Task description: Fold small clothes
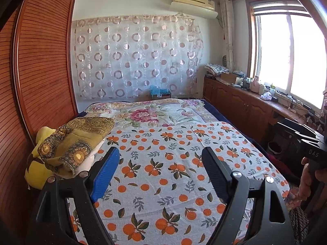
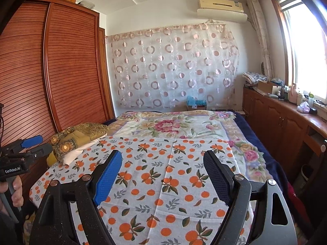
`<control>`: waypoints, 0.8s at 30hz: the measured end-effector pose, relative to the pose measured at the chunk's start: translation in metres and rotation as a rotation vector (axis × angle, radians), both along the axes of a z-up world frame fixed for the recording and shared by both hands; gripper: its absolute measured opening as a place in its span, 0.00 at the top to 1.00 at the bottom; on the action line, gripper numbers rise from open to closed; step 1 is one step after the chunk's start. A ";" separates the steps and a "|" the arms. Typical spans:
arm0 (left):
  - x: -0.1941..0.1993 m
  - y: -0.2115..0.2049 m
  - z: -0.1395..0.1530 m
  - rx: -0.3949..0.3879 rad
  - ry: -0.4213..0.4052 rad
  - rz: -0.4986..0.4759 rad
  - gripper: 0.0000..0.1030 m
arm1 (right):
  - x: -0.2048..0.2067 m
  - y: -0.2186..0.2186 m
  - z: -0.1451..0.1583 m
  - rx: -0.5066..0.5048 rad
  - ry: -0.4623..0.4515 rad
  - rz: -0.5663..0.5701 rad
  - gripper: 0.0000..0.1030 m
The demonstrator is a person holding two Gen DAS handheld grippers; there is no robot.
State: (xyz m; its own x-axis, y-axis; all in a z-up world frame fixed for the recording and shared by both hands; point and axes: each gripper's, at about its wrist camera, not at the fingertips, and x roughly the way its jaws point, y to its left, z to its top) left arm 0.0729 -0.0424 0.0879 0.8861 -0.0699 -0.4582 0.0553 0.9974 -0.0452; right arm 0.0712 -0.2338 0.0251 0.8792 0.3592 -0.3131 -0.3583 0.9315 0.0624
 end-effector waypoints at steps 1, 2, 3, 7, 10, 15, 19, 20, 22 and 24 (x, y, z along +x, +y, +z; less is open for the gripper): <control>-0.001 -0.001 0.001 -0.001 -0.001 0.000 0.19 | 0.000 0.000 0.000 -0.001 -0.002 0.000 0.19; 0.000 -0.001 0.001 -0.001 -0.001 0.001 0.19 | -0.001 0.000 0.000 0.000 -0.004 0.000 0.19; -0.001 -0.001 0.001 0.000 -0.002 0.001 0.19 | -0.001 -0.001 0.000 0.000 -0.004 -0.001 0.19; -0.001 -0.001 0.001 -0.001 -0.002 0.001 0.19 | -0.002 -0.005 -0.001 0.004 -0.009 -0.001 0.19; -0.001 -0.002 0.002 0.001 -0.002 0.004 0.20 | -0.002 -0.006 -0.001 0.005 -0.010 -0.004 0.19; -0.002 -0.002 0.002 0.000 -0.004 0.004 0.19 | -0.003 -0.008 0.000 0.008 -0.014 -0.005 0.19; -0.002 -0.003 0.003 -0.001 -0.006 0.004 0.19 | -0.003 -0.008 0.000 0.006 -0.015 -0.001 0.19; -0.002 -0.003 0.003 -0.001 -0.006 0.004 0.19 | -0.002 -0.008 0.000 0.006 -0.016 0.000 0.19; -0.002 -0.003 0.003 0.000 -0.005 0.004 0.19 | -0.003 -0.008 0.000 0.005 -0.020 0.001 0.19; -0.002 -0.003 0.003 0.000 -0.005 0.004 0.19 | -0.003 -0.008 0.000 0.007 -0.021 0.001 0.19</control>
